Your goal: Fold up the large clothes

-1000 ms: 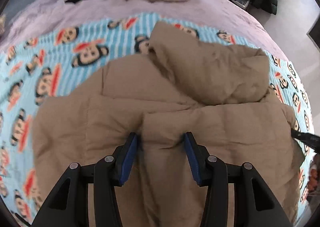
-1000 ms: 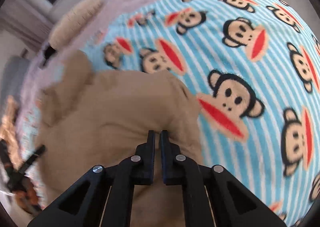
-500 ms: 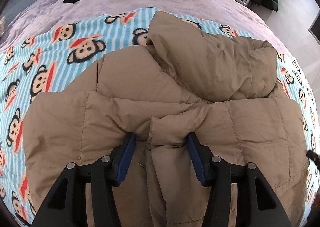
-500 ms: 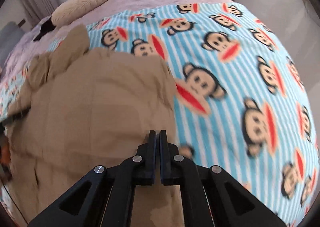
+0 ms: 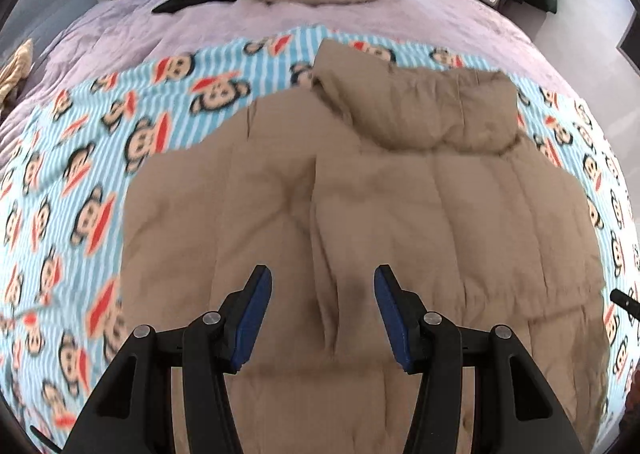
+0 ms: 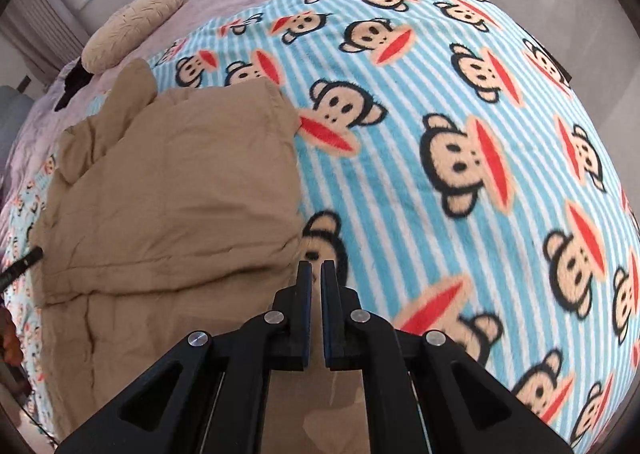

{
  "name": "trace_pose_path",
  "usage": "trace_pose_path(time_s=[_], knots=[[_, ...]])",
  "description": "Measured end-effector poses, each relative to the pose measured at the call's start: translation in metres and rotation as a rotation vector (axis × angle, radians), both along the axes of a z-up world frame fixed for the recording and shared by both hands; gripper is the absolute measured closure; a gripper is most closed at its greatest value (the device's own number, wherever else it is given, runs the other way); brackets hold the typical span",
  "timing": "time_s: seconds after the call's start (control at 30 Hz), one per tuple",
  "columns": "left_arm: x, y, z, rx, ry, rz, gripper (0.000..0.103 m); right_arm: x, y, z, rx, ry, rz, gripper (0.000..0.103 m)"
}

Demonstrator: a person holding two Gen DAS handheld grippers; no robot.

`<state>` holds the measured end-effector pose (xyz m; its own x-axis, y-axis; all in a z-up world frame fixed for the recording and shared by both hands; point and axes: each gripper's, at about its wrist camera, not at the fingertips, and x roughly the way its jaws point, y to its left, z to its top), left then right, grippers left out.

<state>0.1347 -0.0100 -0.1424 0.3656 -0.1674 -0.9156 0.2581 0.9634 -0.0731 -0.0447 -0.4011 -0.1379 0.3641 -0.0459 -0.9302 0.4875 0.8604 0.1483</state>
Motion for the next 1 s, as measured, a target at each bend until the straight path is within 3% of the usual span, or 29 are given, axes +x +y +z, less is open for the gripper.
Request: trace_pose_path(time_s=[0.23, 0.47, 0.5, 0.53, 0.57, 0.6, 0.7, 1.0], knots=[[-0.042, -0.003, 0.001, 0.016, 0.058, 0.032, 0.048, -0.01, 0.015, 0.008, 0.082, 0.018, 0.026, 0.098], [-0.072, -0.012, 0.012, 0.059, 0.045, 0.039, 0.048, -0.021, 0.025, 0.01, 0.126, 0.035, 0.055, 0.098], [-0.076, -0.013, 0.014, 0.055, 0.049, 0.041, 0.046, -0.023, 0.024, 0.011, 0.133, 0.037, 0.058, 0.098], [-0.081, -0.014, 0.017, 0.056, 0.047, 0.05, 0.038, -0.026, 0.024, 0.012, 0.139, 0.038, 0.061, 0.098], [-0.084, -0.014, 0.019, 0.061, 0.041, 0.061, 0.013, -0.028, 0.024, 0.013, 0.142, 0.037, 0.064, 0.098], [-0.091, -0.013, 0.025, 0.063, 0.018, 0.081, 0.005, -0.031, 0.025, 0.015, 0.146, 0.035, 0.068, 0.098], [-0.105, -0.014, 0.034, 0.06, -0.006, 0.096, 0.005, -0.037, 0.024, 0.018, 0.159, 0.032, 0.089, 0.098], [-0.152, -0.01, 0.038, 0.13, 0.025, 0.145, 0.004, -0.053, 0.034, 0.025, 0.183, 0.04, 0.158, 0.098]])
